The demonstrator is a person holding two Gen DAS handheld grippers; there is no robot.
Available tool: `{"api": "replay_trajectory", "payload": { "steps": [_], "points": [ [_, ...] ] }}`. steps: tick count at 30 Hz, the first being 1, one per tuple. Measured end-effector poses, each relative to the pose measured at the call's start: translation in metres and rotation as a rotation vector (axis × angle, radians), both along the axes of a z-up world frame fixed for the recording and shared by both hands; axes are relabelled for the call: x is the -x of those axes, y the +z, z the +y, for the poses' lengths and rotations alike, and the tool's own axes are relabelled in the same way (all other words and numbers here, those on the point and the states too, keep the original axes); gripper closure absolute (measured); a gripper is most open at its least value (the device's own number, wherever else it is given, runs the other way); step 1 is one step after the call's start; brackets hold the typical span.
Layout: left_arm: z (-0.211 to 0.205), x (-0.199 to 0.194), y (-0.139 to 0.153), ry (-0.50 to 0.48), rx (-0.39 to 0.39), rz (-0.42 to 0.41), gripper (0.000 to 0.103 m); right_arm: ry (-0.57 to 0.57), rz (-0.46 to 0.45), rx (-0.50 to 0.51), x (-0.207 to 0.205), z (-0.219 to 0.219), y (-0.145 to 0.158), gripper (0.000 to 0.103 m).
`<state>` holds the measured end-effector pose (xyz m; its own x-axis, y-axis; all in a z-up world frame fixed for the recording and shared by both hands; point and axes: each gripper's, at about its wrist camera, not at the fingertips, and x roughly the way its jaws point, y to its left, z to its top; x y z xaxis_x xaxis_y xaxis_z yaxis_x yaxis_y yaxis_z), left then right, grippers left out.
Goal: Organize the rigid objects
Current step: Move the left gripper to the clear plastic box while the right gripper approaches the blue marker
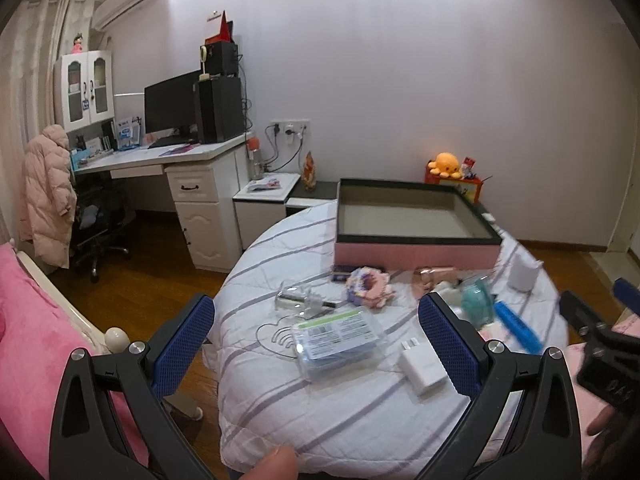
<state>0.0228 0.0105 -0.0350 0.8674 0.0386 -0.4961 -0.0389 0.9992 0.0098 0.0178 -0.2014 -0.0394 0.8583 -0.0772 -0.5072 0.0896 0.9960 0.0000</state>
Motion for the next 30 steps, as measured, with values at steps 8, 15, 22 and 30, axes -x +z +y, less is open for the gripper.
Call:
{"api": "replay_trajectory", "payload": {
  "steps": [8, 15, 22, 30],
  "points": [
    [0.01, -0.03, -0.043, -0.009, 0.023, 0.083, 0.0, 0.003, 0.062, -0.007, -0.021, -0.018, -0.031, 0.0],
    [0.013, -0.047, -0.071, -0.015, 0.029, 0.143, 0.0, -0.006, 0.123, -0.035, -0.037, -0.039, -0.058, 0.0],
    [-0.001, -0.059, -0.098, -0.051, 0.049, 0.219, 0.0, -0.033, 0.177, -0.034, -0.045, -0.053, -0.077, 0.0],
    [-0.022, -0.067, -0.109, -0.062, 0.064, 0.251, 0.0, -0.06, 0.224, -0.031, -0.054, -0.065, -0.093, 0.0]
  ]
}}
